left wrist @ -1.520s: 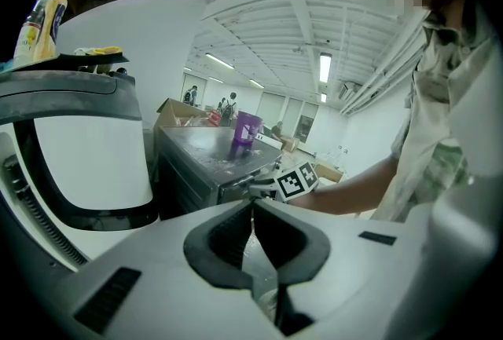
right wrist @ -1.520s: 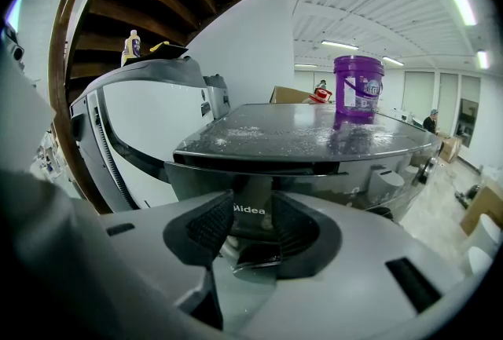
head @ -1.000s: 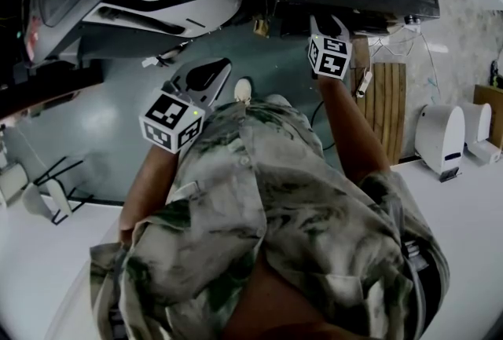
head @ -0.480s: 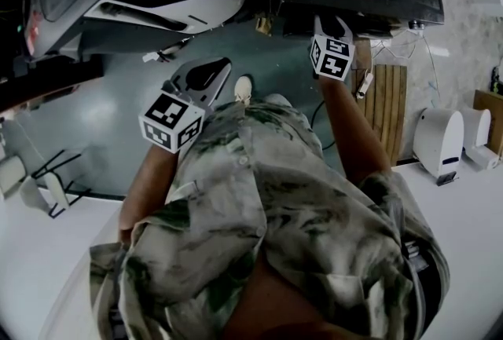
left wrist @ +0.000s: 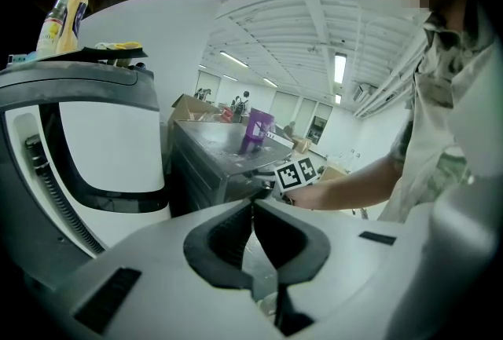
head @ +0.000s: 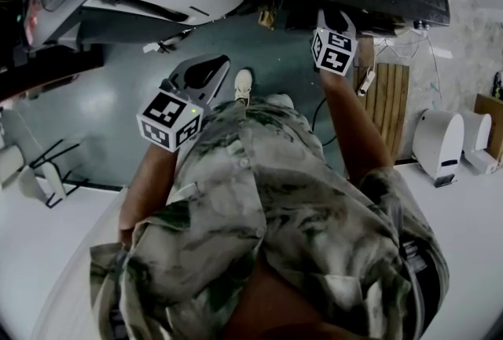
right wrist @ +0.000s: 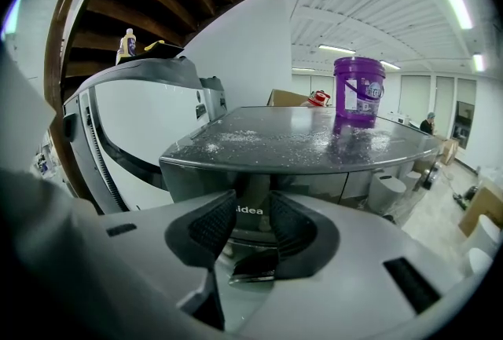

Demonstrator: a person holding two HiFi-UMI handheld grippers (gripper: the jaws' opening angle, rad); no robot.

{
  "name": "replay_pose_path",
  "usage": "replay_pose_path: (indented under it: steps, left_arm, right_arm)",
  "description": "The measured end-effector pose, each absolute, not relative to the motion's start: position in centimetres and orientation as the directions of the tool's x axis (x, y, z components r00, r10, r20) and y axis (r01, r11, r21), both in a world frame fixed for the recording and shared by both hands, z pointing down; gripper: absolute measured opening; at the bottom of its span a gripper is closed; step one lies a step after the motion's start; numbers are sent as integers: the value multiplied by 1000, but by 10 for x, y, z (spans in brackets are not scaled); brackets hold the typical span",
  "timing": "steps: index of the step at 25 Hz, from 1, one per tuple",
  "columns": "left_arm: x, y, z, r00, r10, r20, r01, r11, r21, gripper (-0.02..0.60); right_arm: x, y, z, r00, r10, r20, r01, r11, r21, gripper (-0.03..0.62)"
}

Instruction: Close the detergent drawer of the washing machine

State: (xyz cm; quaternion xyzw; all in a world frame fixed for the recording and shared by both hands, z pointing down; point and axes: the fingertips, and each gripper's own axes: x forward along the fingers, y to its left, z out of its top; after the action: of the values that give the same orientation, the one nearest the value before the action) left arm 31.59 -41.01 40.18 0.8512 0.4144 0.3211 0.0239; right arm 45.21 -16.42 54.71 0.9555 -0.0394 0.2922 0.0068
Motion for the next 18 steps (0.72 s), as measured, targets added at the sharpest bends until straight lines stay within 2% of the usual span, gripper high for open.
replay_pose_path:
  steps: [6,18]
  left_arm:
    - [300,-391,400,456,727,513,689,-653,314,27]
    - [244,-336,389,491,733,470,680,-660,319,26]
  right_arm:
    - [434,-165,541,801,-180,571,-188,-981,-46,145]
    - [332,-149,506,744,-357,564,-348,-929,-129,96]
